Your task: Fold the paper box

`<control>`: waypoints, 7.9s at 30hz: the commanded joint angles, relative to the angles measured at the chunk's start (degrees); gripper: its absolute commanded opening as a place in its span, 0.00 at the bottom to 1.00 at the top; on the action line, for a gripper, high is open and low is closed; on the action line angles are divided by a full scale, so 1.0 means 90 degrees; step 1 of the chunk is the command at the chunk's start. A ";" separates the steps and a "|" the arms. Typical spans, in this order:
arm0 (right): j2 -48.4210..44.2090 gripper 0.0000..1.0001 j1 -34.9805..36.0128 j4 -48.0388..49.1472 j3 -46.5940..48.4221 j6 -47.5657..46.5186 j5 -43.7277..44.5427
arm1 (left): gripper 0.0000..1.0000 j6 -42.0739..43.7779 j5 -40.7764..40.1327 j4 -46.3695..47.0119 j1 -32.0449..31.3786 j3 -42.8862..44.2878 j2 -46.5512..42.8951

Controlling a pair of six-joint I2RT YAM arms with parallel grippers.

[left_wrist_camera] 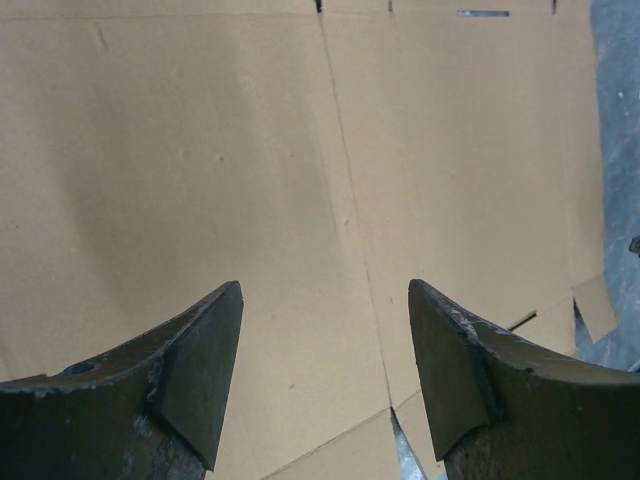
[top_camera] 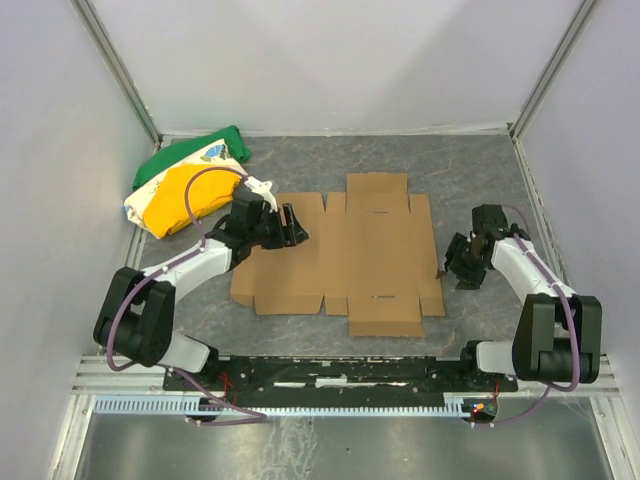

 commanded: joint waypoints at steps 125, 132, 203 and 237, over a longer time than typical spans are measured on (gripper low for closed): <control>0.2394 0.02 0.0911 0.0809 0.2444 -0.1082 -0.1437 | 0.73 -0.1486 -0.0031 0.1462 -0.0858 -0.1105 0.1981; 0.1230 0.02 0.1066 -0.0441 0.3140 -0.1216 -0.0763 | 0.73 -0.1640 0.0004 0.1391 -0.0919 -0.1180 0.1495; 0.1035 0.02 0.4370 -0.2508 0.4296 -0.1993 0.0500 | 0.89 -0.2682 -0.0877 0.1954 0.0454 0.1018 0.0087; 0.1222 0.02 0.4356 -0.2774 0.4285 -0.1795 0.1793 | 0.72 -0.2305 0.1889 0.3055 0.0573 0.3033 0.1750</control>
